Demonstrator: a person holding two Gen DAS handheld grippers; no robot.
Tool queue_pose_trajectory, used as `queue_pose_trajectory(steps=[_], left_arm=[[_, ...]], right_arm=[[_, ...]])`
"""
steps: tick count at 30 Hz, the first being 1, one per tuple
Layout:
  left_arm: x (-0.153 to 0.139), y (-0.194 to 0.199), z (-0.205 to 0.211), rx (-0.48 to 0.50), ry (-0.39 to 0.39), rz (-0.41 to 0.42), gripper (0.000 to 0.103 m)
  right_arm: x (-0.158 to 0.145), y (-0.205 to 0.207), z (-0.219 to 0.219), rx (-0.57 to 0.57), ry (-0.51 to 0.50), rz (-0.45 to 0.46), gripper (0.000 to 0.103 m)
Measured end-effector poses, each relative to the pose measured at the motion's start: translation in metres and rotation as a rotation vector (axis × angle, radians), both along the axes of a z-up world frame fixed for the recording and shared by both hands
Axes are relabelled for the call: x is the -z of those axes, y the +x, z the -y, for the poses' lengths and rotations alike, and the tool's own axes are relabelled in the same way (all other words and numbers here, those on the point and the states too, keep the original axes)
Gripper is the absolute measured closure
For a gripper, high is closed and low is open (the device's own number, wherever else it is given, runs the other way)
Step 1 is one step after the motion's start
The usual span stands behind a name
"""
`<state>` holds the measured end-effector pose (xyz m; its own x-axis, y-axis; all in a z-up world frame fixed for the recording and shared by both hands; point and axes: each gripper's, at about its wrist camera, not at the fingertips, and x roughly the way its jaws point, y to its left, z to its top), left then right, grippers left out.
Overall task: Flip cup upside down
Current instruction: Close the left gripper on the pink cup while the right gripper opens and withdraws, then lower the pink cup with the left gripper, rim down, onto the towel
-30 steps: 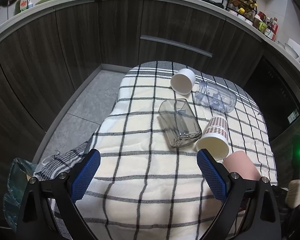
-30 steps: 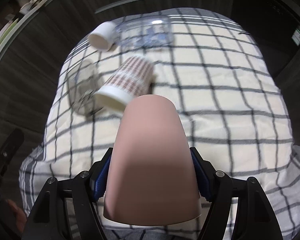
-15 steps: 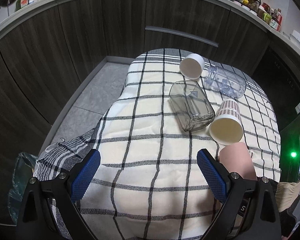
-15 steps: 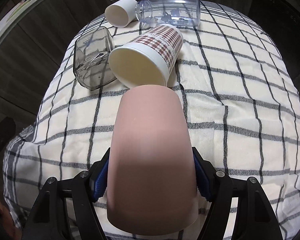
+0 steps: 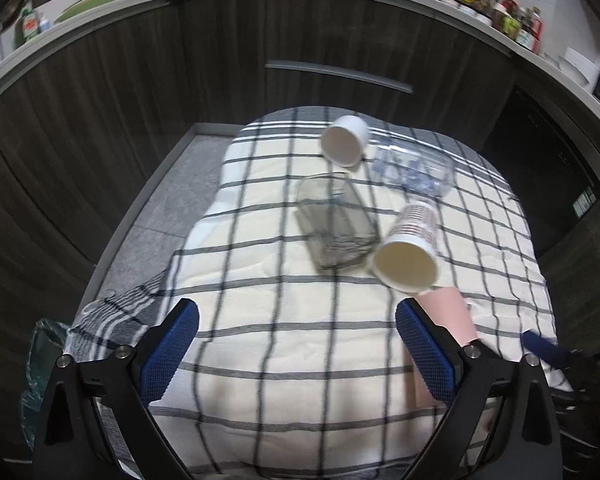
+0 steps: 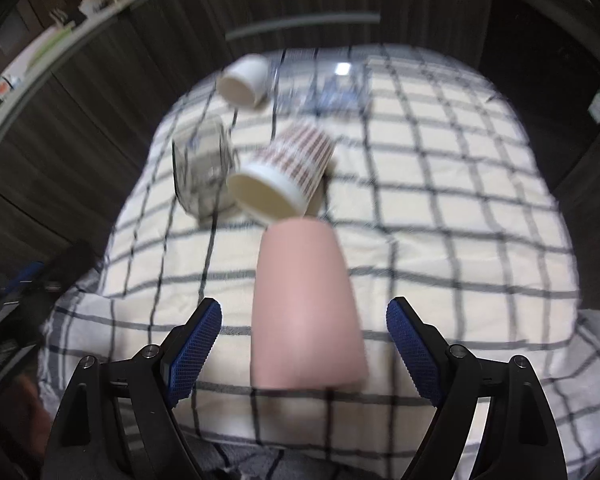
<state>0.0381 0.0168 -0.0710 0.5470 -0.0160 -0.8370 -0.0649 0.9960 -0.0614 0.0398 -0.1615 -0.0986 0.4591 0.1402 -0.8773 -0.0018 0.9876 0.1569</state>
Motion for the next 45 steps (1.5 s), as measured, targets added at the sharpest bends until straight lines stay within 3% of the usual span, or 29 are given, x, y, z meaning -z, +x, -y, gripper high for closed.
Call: queue_pose_trajectory(steps=[5,8,15,23,32,36,38,45], left_arm=[[-0.002,0.012,0.041,0.070,-0.017,-0.030,0.001],[0.005,0.027,0.067,0.104,-0.051,-0.094,0.001],[0.044,0.068,0.113,0.110,-0.165,-0.377,0.002],[0.076,0.091,0.134,0.067,-0.188,-0.610,0.008],[0.104,0.115,0.148,0.078,-0.069,-0.740,0.019],[0.120,0.117,0.149,0.081,-0.082,-0.789,0.030],[0.125,0.116,0.150,0.085,-0.101,-0.800,0.037],[0.120,0.116,0.150,0.106,-0.105,-0.758,0.038]], right_arm=[[-0.036,-0.013,0.038,0.084,-0.035,0.131,0.018],[-0.049,-0.014,0.063,0.142,-0.076,0.173,0.016],[-0.061,0.003,0.112,0.225,-0.119,0.167,0.016],[-0.059,0.028,0.127,0.213,-0.120,0.141,0.016],[-0.050,0.048,0.137,0.214,-0.030,0.140,0.016],[-0.041,0.056,0.140,0.209,-0.006,0.126,0.016],[-0.037,0.059,0.142,0.213,0.002,0.119,0.016],[-0.029,0.059,0.150,0.241,0.023,0.100,0.016]])
